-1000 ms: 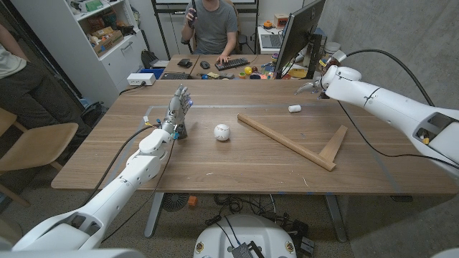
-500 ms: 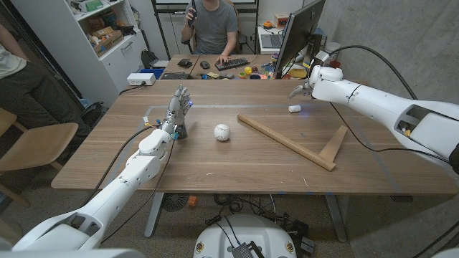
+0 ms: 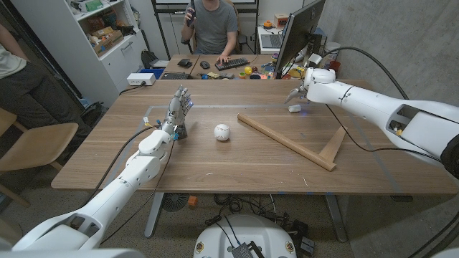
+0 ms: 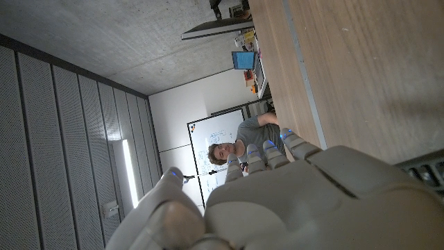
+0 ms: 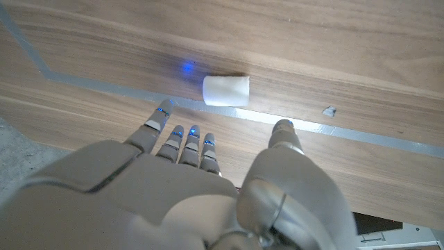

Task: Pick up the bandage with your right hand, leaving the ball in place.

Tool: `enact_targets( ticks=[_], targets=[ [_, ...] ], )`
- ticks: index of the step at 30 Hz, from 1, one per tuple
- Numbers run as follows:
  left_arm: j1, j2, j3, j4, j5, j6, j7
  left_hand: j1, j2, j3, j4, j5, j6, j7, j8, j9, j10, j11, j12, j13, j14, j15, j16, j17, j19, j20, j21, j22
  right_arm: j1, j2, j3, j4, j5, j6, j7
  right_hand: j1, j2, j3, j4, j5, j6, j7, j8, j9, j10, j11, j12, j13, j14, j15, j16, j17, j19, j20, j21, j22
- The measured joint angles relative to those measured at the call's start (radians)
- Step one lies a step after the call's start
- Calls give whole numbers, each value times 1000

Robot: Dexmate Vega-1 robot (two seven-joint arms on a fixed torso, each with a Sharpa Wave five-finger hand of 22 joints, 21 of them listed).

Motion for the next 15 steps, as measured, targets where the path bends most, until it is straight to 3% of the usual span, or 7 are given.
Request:
enact_targets(
  ticks=[11,15],
  targets=[
    [0,1,0,-1,0,0,-1,4,4,0,0,0,0,0,0,0,0,0,0,0,0,0,0,0,0,0,0,0,-1,36,-13,57,-8,24,18,14,5,-3,-5,5,5,-6,0,5,9,-2,0,5,12,-2,0,0,18,-10,0,0],
    [2,1,0,-2,0,1,1,4,4,0,0,0,5,5,0,0,0,0,0,0,0,0,0,0,0,0,0,0,-1,47,-16,80,-9,35,21,40,23,8,-16,7,31,-15,8,5,13,-6,0,5,15,-3,0,0,27,-16,0,3]
  ],
)
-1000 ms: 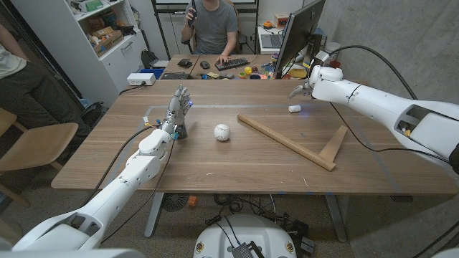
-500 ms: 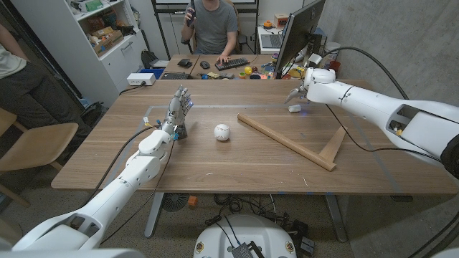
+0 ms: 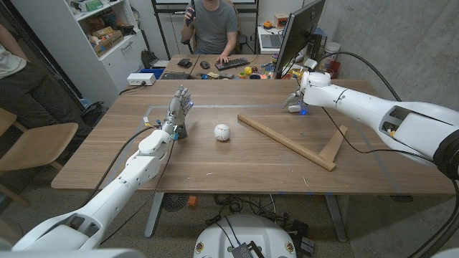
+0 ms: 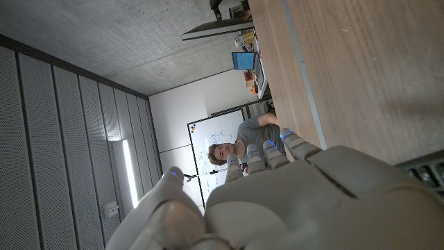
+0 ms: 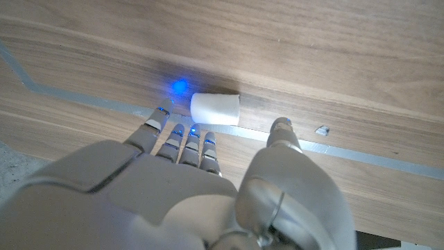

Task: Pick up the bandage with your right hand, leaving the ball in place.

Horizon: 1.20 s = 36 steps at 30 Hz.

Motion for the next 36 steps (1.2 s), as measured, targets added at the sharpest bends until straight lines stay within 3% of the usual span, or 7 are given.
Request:
enact_targets(
  ticks=[6,11,17,20,27,32,36],
  targets=[
    [1,0,0,-1,0,0,1,0,0,0,0,0,9,-2,0,0,0,0,0,0,0,0,0,0,1,-1,0,0,-2,11,-1,22,0,11,0,109,36,37,-29,9,45,-17,8,3,22,-22,1,3,75,-1,18,0,58,-34,0,1],
    [1,0,0,-1,0,0,1,0,0,0,0,0,20,-2,0,0,0,0,0,0,0,0,0,0,4,-4,0,0,-8,17,0,35,-2,12,-8,250,79,75,-37,17,104,-37,20,11,79,-46,31,16,192,-3,61,15,146,-55,25,9],
    [-1,-1,0,0,-2,0,-3,0,0,-3,3,0,34,-2,8,0,4,4,0,0,0,0,0,0,4,-4,0,0,-20,18,3,34,-3,4,-25,407,112,85,-37,17,169,-65,44,28,180,-70,92,49,329,-5,164,72,282,-60,92,30],
    [-2,-2,0,1,-2,0,-5,0,0,-4,3,0,36,0,8,0,7,0,0,0,0,0,0,0,8,-8,0,5,-27,18,7,29,-5,-7,-41,494,125,75,-27,17,237,-82,75,49,263,-93,164,91,429,-11,264,147,326,-61,139,51],
    [-4,-3,1,2,-4,1,-6,0,0,-7,7,0,39,4,8,0,7,0,0,0,0,0,0,0,8,-8,0,5,-45,14,23,4,-4,-30,-81,696,121,29,-16,12,448,-103,190,157,440,-146,397,256,661,-27,509,363,405,-70,324,144],
    [-4,-4,1,3,-7,3,-6,0,0,-10,10,0,43,7,8,0,7,0,0,0,0,0,0,0,8,-8,0,5,-63,5,39,-26,2,-44,-117,766,119,5,0,8,562,-111,273,243,490,-135,489,284,780,-51,584,447,420,-73,489,228],
    [-4,-5,1,5,-9,4,-6,-11,0,-10,10,0,43,7,8,0,7,0,0,0,0,0,0,0,11,-11,0,5,-77,-3,51,-50,6,-52,-141,802,128,2,3,7,604,-112,306,273,496,-135,489,284,832,-72,615,475,432,-75,573,266]
  ],
)
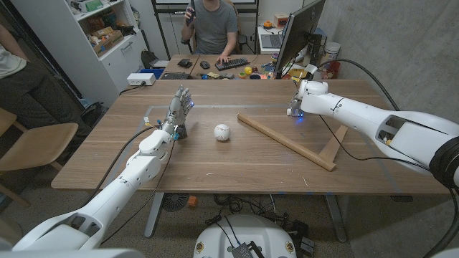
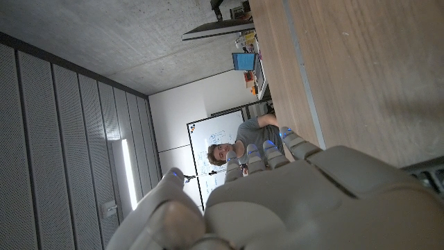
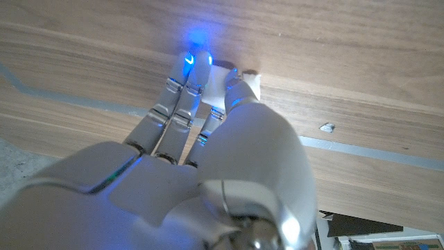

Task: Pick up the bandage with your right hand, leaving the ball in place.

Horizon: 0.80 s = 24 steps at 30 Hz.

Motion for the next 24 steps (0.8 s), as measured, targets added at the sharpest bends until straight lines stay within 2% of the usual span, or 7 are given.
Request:
enact_targets(
  ticks=[12,20,24],
  targets=[
    [-3,0,1,7,-2,4,-6,0,0,-8,8,0,4,-3,0,0,0,0,0,0,0,0,0,0,0,0,0,0,-9,-48,23,-92,3,-34,-24,26,10,-5,3,-8,5,5,6,7,0,0,1,0,21,-10,15,16,0,0,67,32],
    [-5,0,3,10,-3,5,-14,-5,-5,-11,11,0,9,2,0,0,0,0,0,0,0,0,0,0,0,0,0,0,27,-117,31,-211,-31,-85,11,38,9,-9,6,-10,14,4,6,6,0,0,1,0,21,-10,15,16,-19,3,98,44],
    [-7,0,5,12,-3,5,-19,-5,-5,-12,12,0,9,2,0,0,0,0,0,0,0,0,0,0,0,0,0,0,69,-166,31,-297,-71,-125,52,39,7,-9,6,-11,14,4,6,6,0,0,1,0,21,-10,15,19,-20,2,115,50]
  ],
)
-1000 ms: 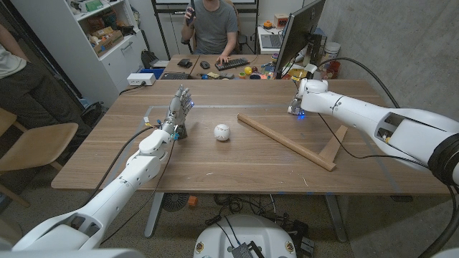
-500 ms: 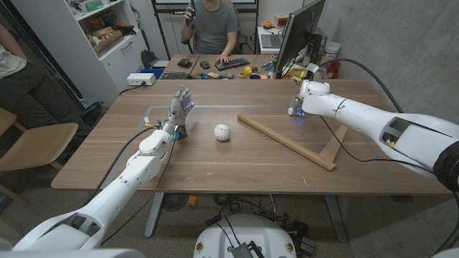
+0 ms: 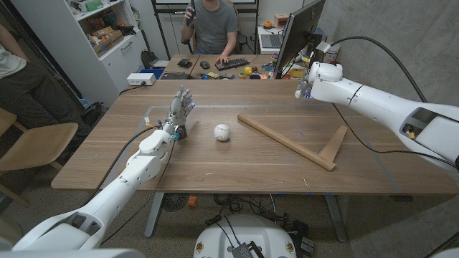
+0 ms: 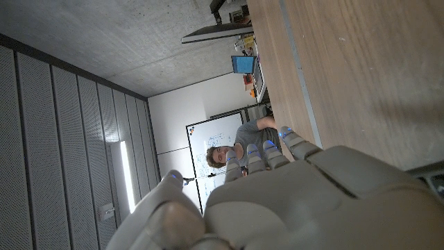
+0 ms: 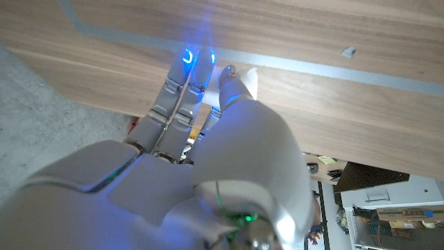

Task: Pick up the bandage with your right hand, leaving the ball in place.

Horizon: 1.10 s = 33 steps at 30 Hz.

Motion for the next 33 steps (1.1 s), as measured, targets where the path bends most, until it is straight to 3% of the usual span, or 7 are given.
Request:
enact_targets(
  ticks=[10,18,25,33],
  targets=[
    [-3,0,4,3,0,0,-12,0,0,-4,4,0,13,6,0,0,0,0,0,0,0,0,0,0,0,0,0,0,112,-79,-16,-140,-118,-63,119,3,-3,-9,7,0,4,-4,7,-2,0,0,0,0,11,-4,0,6,-13,2,37,11],
    [-4,0,4,3,-1,0,-17,0,0,-4,4,0,22,7,0,0,5,6,0,0,0,0,0,0,0,0,0,0,183,-99,-28,-190,-220,-83,212,6,-7,-9,7,0,7,0,7,-2,0,0,0,0,11,-4,0,6,-13,2,67,19],
    [-4,0,5,3,-2,0,-18,0,0,-8,8,0,25,11,0,0,11,0,0,0,0,0,0,0,0,0,0,0,206,-94,-34,-193,-297,-82,266,6,-6,-15,10,-1,11,4,7,-1,7,0,1,0,30,-9,23,25,-21,4,106,28],
    [-5,1,5,4,-3,0,-19,0,0,-11,6,0,25,11,0,0,11,0,0,0,0,0,0,0,0,0,0,0,193,-83,1,-186,-346,-65,298,6,-6,-20,12,-1,12,5,6,-1,7,0,1,0,30,-9,23,27,-36,4,141,37]
  ],
)
